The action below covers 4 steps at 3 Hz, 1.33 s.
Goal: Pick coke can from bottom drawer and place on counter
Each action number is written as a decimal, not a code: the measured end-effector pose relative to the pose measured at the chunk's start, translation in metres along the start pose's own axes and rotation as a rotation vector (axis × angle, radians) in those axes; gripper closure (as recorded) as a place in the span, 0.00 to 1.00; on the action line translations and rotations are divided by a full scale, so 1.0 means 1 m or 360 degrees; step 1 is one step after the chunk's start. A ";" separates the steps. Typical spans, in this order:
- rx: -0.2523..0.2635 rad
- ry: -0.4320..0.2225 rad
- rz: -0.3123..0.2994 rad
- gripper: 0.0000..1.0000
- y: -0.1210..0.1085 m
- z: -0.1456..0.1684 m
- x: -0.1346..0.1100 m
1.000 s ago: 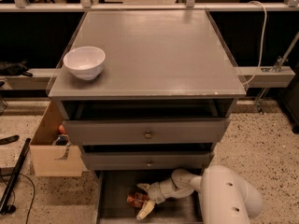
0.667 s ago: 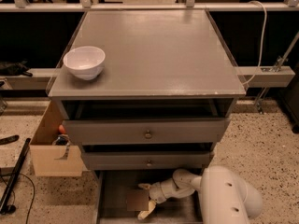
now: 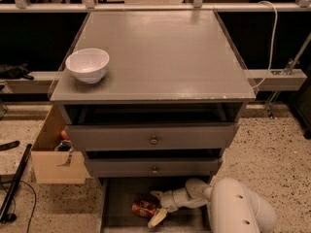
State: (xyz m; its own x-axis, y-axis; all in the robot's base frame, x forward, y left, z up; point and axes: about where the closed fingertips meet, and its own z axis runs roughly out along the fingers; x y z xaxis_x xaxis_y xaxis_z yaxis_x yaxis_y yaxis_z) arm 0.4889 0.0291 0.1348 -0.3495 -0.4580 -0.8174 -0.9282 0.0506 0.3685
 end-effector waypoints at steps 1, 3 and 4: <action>0.0000 0.0000 0.0000 0.00 0.000 0.000 0.000; 0.0000 0.0000 0.0000 0.40 0.000 0.000 0.000; 0.0000 0.0000 0.0000 0.63 0.000 0.000 0.000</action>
Offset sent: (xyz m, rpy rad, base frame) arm -0.0001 0.0002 -0.0001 0.0001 0.0001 -0.0001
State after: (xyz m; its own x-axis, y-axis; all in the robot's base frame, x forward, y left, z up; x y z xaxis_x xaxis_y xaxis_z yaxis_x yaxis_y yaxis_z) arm 0.4888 0.0294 0.1346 -0.3497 -0.4578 -0.8174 -0.9281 0.0505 0.3688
